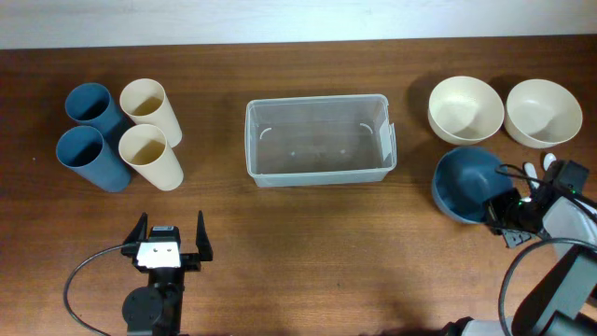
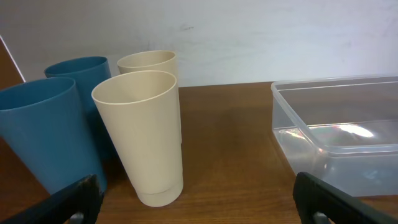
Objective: Pack container
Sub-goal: 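Grasp the blue bowl rim with the right gripper and lift, then carry the blue bowl left and lower it into the clear container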
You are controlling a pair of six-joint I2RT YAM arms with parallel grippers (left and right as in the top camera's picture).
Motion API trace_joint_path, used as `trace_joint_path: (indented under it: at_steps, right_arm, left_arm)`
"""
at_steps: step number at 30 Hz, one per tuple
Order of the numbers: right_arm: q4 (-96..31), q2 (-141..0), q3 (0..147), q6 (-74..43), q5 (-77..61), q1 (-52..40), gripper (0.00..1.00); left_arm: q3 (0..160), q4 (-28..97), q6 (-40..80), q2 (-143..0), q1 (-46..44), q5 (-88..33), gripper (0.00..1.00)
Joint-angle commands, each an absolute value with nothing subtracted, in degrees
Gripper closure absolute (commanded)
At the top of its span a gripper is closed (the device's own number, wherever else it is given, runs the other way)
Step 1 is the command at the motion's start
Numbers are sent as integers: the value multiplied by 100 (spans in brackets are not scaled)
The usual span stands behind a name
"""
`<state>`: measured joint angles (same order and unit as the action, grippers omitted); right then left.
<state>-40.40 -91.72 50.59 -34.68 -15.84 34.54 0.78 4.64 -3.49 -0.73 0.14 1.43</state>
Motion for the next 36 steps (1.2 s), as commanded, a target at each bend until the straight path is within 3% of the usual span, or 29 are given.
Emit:
trace_joint_path:
  at_steps: [1, 11, 17, 28, 36]
  right_arm:
    - [-4532, -8530, 5535, -3468, -1712, 3489, 96]
    - [-5758, -7004, 6989, -3341, -1857, 3374, 96]
    - [-5817, -6812, 7832, -3345, -1949, 2305, 96]
    - [-4856, -8165, 7922, -3782, -1511, -775, 96]
    - [-4751, -9631, 8464, -3822, -1175, -1345, 96]
  left_arm:
    - [54, 478, -419, -30, 45, 67, 0]
    - [54, 478, -419, -30, 45, 67, 0]
    - [54, 480, -419, -30, 45, 67, 1]
    - [54, 478, -419, -30, 45, 67, 0]
    - [54, 480, -419, -30, 45, 67, 0]
